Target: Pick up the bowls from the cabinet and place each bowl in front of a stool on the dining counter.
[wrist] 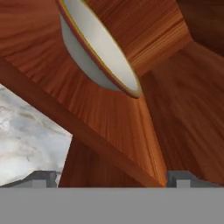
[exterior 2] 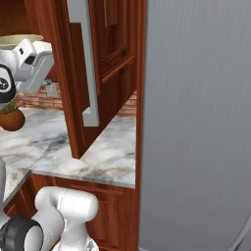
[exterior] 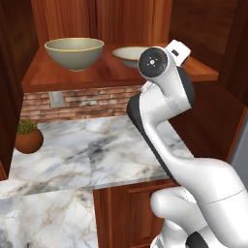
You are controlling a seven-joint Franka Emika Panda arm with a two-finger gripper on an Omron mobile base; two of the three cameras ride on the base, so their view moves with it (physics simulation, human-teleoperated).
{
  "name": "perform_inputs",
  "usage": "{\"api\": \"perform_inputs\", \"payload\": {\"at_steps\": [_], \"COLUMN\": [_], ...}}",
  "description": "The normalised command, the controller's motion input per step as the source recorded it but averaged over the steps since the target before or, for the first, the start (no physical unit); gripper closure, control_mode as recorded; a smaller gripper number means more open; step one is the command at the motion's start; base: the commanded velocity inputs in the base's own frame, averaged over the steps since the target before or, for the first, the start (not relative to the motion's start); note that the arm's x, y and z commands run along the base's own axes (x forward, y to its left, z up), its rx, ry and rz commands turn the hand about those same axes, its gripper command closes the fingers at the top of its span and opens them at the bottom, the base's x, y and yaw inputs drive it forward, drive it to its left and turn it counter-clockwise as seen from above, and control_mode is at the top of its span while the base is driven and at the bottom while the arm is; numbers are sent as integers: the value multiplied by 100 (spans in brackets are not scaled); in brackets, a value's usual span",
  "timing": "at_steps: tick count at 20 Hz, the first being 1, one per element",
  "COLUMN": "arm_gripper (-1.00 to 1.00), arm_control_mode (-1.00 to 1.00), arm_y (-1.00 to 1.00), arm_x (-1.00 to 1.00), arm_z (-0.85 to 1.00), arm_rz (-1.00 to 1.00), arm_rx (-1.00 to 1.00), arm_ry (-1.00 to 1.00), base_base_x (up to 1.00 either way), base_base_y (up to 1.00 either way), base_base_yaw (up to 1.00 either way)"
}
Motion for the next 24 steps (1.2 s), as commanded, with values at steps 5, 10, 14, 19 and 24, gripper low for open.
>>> {"api": "perform_inputs", "payload": {"at_steps": [5,10,14,19,24], "arm_gripper": [-100,-100,-100,-100,-100], "arm_control_mode": [-100,-100,-100,-100,-100], "arm_y": [11,7,14,7,0], "arm_x": [3,14,28,35,40], "arm_z": [25,0,0,0,0], "arm_rz": [2,0,0,2,10], "arm_rx": [-15,0,0,-1,0], "arm_ry": [6,0,0,1,5], "base_base_x": [0,0,0,0,0], "base_base_y": [0,0,0,0,0], "base_base_yaw": [0,0,0,0,0]}}
